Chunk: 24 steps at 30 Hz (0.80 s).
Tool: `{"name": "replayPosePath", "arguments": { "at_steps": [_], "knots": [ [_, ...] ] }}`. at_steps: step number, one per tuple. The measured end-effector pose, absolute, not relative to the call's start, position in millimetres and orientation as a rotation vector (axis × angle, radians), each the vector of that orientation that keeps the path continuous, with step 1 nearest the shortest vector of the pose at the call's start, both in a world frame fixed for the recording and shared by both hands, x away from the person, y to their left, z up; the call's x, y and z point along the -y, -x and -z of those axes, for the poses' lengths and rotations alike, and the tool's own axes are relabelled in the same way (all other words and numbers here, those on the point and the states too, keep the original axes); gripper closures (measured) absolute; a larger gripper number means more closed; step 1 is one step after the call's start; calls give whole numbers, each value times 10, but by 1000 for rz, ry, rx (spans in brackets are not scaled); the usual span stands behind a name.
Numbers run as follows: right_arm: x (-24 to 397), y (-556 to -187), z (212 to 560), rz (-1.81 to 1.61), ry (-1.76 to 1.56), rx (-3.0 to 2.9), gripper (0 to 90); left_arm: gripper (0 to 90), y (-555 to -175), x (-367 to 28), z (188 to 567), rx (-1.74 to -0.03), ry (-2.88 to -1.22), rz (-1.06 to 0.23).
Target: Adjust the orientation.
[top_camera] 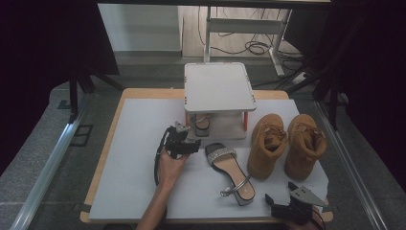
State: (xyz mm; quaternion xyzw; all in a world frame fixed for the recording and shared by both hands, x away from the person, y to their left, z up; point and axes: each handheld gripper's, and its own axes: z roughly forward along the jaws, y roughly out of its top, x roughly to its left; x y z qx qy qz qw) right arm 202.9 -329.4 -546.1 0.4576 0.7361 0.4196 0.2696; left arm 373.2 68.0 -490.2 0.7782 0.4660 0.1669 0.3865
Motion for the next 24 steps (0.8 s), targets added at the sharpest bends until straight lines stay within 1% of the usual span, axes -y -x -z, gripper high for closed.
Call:
{"name": "replayPosePath", "arguments": {
  "at_steps": [3,4,8,13,16,24],
  "knots": [
    [3294,-2030,5461,-1131,-1233,-1985,0,250,-3690,-731,4891,-1181,-1996,-424],
    [3293,-2030,5461,-1130,-1234,-1985,0,225,-3668,-759,4888,-1177,-2004,-422],
    [3292,-2030,5460,-1129,-1234,-1984,0,205,-3612,-803,4891,-1186,-2014,-416],
    [3292,-2031,5460,-1129,-1235,-1985,0,156,-3521,-872,4894,-1189,-2025,-402],
    [3291,-2031,5459,-1130,-1237,-1984,0,139,-3456,-914,4889,-1182,-2040,-412],
    [3292,-2033,5458,-1127,-1234,-1987,0,127,-3325,-1026,4906,-1173,-2061,-429]
  ]
}}
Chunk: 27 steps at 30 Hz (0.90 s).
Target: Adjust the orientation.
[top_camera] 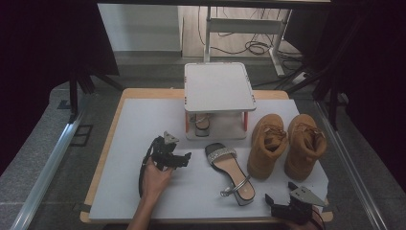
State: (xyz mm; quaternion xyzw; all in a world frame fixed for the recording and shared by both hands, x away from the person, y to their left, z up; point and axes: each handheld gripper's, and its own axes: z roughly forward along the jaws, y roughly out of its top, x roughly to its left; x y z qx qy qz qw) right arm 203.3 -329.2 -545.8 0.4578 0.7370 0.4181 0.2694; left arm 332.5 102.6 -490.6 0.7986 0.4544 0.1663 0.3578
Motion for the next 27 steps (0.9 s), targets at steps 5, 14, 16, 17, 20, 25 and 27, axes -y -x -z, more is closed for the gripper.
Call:
{"name": "replayPosePath", "arguments": {
  "at_steps": [5,14,16,17,20,25,27],
  "knots": [
    [3291,-2034,5456,-1125,-1235,-1988,0,126,-3255,-1111,4936,-1176,-2066,-439],
    [3271,-2038,5428,-1099,-1261,-1999,0,128,-3144,-1260,5027,-1184,-2097,-443],
    [3265,-2040,5419,-1093,-1272,-2000,0,128,-3127,-1285,5055,-1184,-2105,-441],
    [3264,-2040,5416,-1088,-1273,-2002,0,128,-3120,-1295,5069,-1183,-2111,-440],
    [3259,-2043,5409,-1082,-1280,-2006,0,128,-3096,-1320,5113,-1188,-2125,-436],
    [3250,-2049,5391,-1062,-1292,-2016,0,129,-3058,-1359,5182,-1203,-2156,-437],
    [3249,-2053,5384,-1056,-1294,-2023,0,129,-3038,-1392,5189,-1209,-2155,-437]
  ]
}}
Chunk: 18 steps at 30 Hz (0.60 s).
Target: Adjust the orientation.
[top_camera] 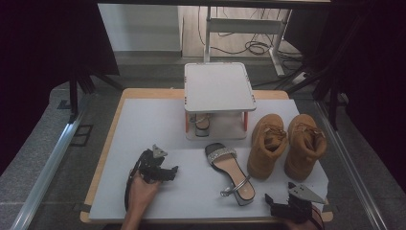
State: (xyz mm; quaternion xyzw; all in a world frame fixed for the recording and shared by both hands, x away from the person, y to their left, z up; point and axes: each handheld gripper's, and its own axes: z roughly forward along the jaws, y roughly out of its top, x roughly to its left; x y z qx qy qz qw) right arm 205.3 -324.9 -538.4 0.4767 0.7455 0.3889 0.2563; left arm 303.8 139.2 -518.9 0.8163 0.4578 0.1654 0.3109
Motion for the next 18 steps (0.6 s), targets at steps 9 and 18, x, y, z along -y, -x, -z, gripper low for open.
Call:
{"name": "replayPosePath", "arguments": {
  "at_steps": [9,18],
  "knots": [
    [3255,-2058,5366,-1044,-1291,-2044,0,129,-2953,-1555,5206,-1237,-2127,-432],
    [3250,-2054,5343,-1042,-1281,-2066,56,129,-2932,-1578,5240,-1219,-2099,-445]
  ]
}}
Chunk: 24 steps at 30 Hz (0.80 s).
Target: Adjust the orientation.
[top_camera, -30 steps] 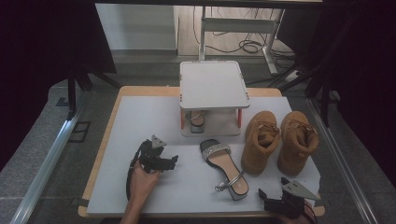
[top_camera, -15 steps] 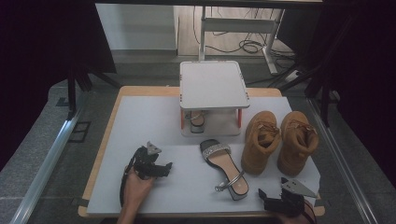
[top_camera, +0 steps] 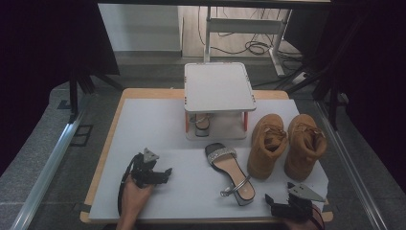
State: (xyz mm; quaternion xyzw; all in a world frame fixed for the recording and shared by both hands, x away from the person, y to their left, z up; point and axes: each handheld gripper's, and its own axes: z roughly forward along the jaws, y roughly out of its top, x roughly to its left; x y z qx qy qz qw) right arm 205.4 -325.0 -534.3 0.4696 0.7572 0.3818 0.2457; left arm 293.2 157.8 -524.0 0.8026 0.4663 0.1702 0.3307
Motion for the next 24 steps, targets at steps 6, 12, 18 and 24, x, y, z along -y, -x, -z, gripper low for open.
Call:
{"name": "replayPosePath", "arguments": {
  "at_steps": [6,12,18,24],
  "knots": [
    [3252,-2025,5290,-1054,-1264,-2090,297,129,-2932,-1579,5242,-1220,-2098,-447],
    [3277,-2022,5251,-1064,-1259,-2121,446,130,-2930,-1577,5244,-1220,-2096,-450],
    [3278,-2010,5235,-1064,-1216,-2151,567,131,-2929,-1577,5245,-1220,-2095,-451],
    [3285,-1984,5183,-1136,-1162,-2166,739,131,-2929,-1577,5245,-1220,-2095,-451]
  ]
}}
